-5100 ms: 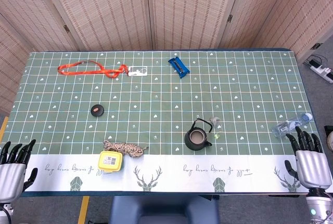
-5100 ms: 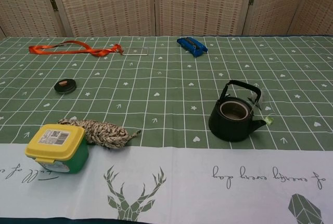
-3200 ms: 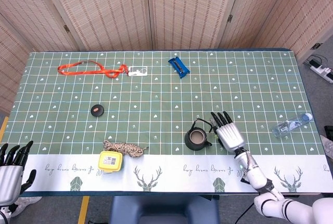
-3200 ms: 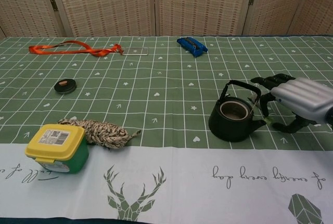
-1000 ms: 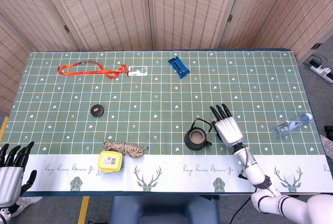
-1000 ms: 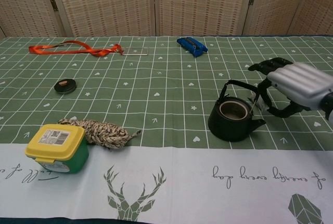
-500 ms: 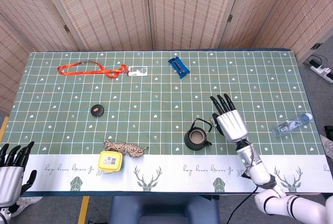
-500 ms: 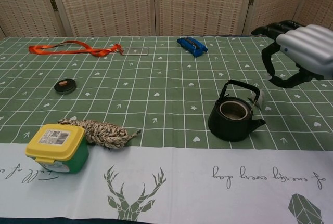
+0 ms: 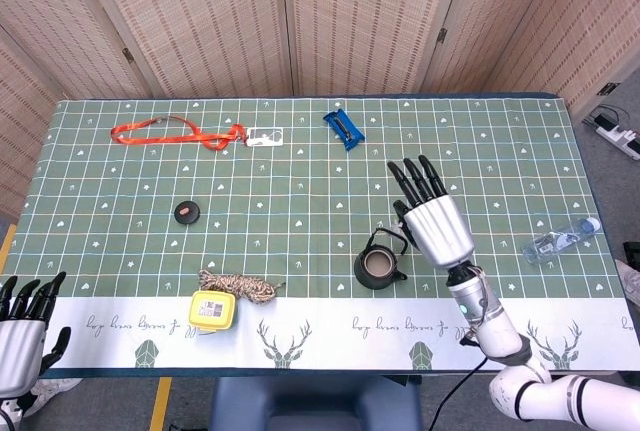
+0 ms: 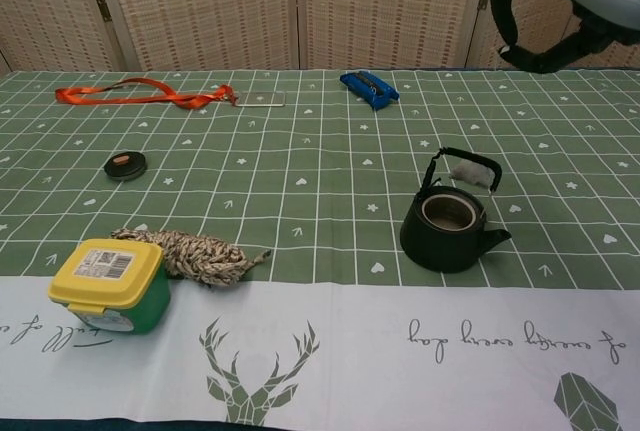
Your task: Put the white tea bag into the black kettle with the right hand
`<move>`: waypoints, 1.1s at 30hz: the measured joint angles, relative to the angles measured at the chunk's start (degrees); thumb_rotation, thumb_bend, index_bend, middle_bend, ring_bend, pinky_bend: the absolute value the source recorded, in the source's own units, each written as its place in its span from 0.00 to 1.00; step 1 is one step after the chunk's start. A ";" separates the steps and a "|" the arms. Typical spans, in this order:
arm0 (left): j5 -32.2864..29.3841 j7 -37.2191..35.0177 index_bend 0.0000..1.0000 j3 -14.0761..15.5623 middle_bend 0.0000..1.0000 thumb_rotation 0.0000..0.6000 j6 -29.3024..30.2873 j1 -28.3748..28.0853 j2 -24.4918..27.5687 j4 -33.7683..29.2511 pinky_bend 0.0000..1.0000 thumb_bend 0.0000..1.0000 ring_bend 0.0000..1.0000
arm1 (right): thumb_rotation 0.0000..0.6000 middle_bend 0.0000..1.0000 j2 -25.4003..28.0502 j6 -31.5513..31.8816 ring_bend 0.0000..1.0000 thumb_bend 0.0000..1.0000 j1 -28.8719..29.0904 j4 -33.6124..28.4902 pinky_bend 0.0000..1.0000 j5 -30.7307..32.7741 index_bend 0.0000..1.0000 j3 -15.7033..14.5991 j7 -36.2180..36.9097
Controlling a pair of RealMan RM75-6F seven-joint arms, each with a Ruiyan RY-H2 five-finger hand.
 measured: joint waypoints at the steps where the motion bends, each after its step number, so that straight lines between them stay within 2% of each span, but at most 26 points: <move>1: -0.01 0.01 0.00 0.00 0.17 1.00 -0.01 0.00 0.00 -0.01 0.03 0.37 0.11 | 1.00 0.11 0.56 0.15 0.01 0.41 0.11 -1.32 0.00 0.14 0.74 0.33 -1.05; 7: -0.16 -0.02 0.00 -0.06 0.17 1.00 -0.10 -0.02 0.02 -0.04 0.03 0.37 0.11 | 1.00 0.11 2.45 0.99 0.01 0.41 0.51 -5.46 0.00 0.67 0.74 1.55 -3.84; 13: -0.06 -0.15 0.00 -0.06 0.17 1.00 0.09 0.03 0.06 -0.11 0.03 0.37 0.11 | 1.00 0.11 2.83 0.84 0.01 0.41 1.11 -6.53 0.00 1.27 0.74 1.81 -5.27; 33: -0.14 -0.06 0.00 -0.11 0.17 1.00 0.08 0.06 0.03 -0.09 0.03 0.37 0.11 | 1.00 0.11 1.48 -0.05 0.02 0.41 1.67 -3.91 0.00 2.40 0.74 -0.08 -5.29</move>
